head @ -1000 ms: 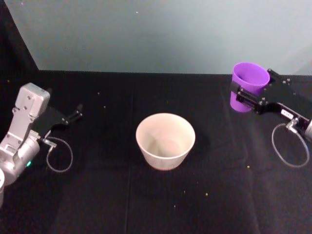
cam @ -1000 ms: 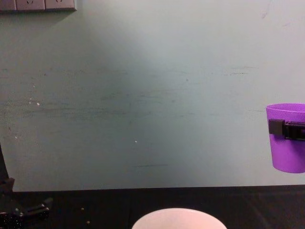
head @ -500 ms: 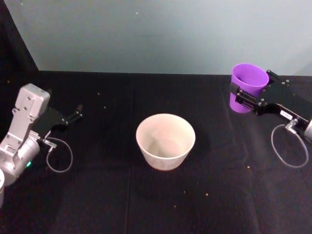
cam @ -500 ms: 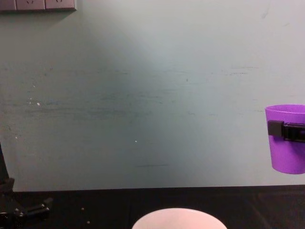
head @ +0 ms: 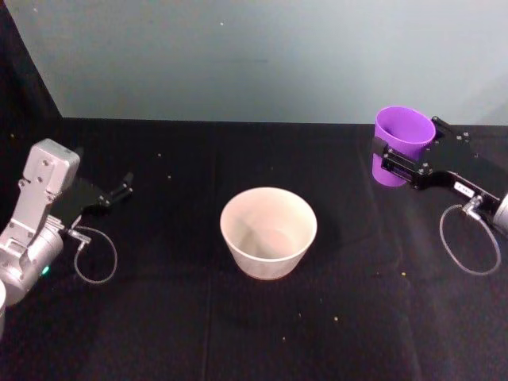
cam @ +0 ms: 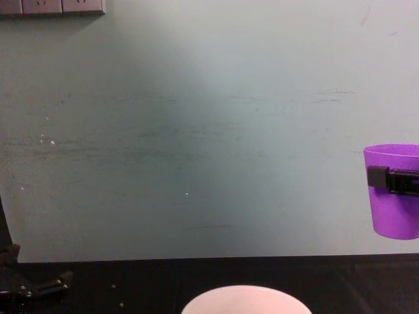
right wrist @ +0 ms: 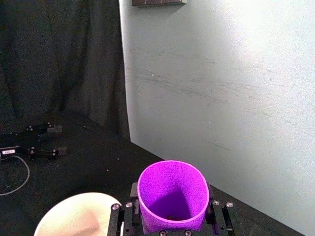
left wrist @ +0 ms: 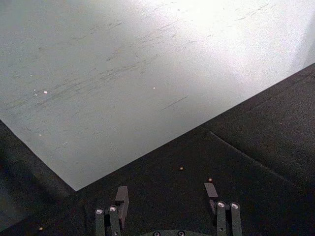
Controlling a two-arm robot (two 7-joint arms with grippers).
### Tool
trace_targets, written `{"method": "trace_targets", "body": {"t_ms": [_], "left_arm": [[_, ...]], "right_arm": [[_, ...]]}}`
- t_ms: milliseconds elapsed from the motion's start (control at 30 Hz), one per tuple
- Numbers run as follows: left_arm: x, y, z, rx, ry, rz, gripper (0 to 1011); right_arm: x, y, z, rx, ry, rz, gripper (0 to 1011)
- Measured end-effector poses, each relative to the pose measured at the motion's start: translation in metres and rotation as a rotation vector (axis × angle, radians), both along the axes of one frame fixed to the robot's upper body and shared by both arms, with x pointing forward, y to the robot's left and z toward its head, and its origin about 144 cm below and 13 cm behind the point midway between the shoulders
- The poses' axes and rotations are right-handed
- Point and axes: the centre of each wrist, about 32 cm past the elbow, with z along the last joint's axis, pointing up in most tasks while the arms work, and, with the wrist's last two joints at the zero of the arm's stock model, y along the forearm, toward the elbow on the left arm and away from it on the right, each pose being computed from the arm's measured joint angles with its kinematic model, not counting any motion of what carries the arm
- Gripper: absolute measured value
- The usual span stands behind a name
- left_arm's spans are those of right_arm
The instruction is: Pick up the cup and pour the mung beans from the cup into the bowl.
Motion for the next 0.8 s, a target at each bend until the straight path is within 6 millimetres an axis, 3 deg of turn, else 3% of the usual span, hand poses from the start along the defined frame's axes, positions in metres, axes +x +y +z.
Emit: {"method": "trace_targets", "body": {"t_ms": [800], "left_arm": [[0.0, 0.0, 0.0, 0.0, 0.0, 0.0, 1000]], "right_arm": [[0.0, 0.0, 0.0, -0.001, 0.0, 0.0, 724]]}}
